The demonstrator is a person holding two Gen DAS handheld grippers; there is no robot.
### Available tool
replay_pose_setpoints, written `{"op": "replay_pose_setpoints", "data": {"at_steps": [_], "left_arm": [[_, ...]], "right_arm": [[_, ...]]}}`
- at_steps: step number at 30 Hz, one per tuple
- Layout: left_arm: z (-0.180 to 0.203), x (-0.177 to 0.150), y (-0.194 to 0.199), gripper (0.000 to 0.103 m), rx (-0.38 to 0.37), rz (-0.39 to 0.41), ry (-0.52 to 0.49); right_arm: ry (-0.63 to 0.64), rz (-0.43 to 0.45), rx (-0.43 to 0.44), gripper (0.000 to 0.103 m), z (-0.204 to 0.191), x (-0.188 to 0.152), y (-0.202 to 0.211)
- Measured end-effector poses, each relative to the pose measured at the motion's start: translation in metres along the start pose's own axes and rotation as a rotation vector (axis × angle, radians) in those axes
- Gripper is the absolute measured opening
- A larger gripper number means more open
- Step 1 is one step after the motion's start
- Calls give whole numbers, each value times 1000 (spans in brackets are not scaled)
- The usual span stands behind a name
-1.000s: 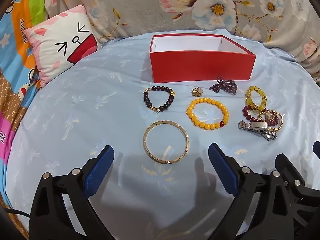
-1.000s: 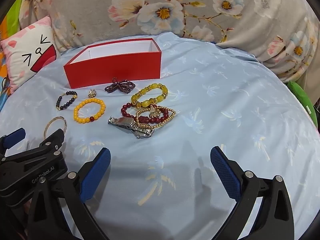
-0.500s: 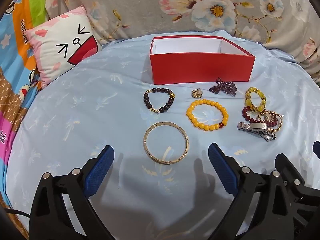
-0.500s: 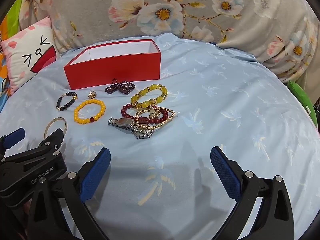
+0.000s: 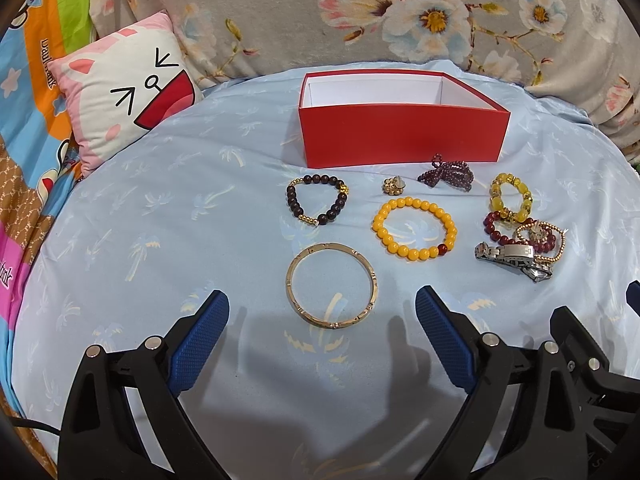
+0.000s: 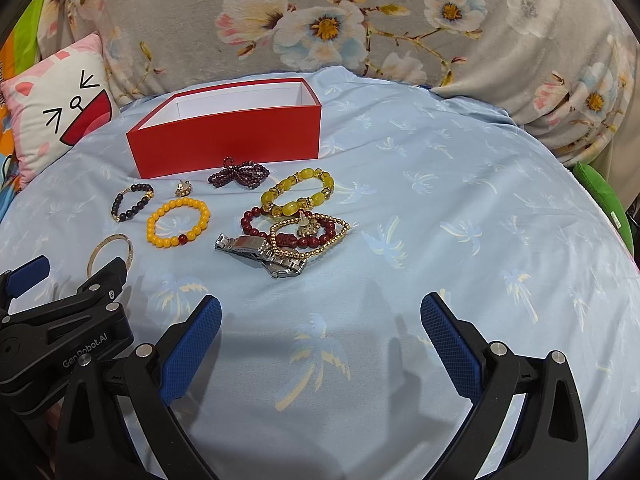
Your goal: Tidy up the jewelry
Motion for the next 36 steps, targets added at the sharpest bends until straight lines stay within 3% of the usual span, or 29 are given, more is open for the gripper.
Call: {"op": "replay_pose_setpoints", "data": {"at_steps": [36], "left_arm": [[3,0,-1,88,3,-2,-6]], "right_arm": [[1,-2,-2,96,0,0,-1]]}}
Point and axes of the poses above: each gripper's, at about its wrist camera, not at the fingertips, and y roughly against the way its jaws point, z to its right, x to its top, the point moved 3 cm from there along -y, roughly the way its jaws point, and after that the axes turned 13 degrees about -y, right-handed, at the moved point
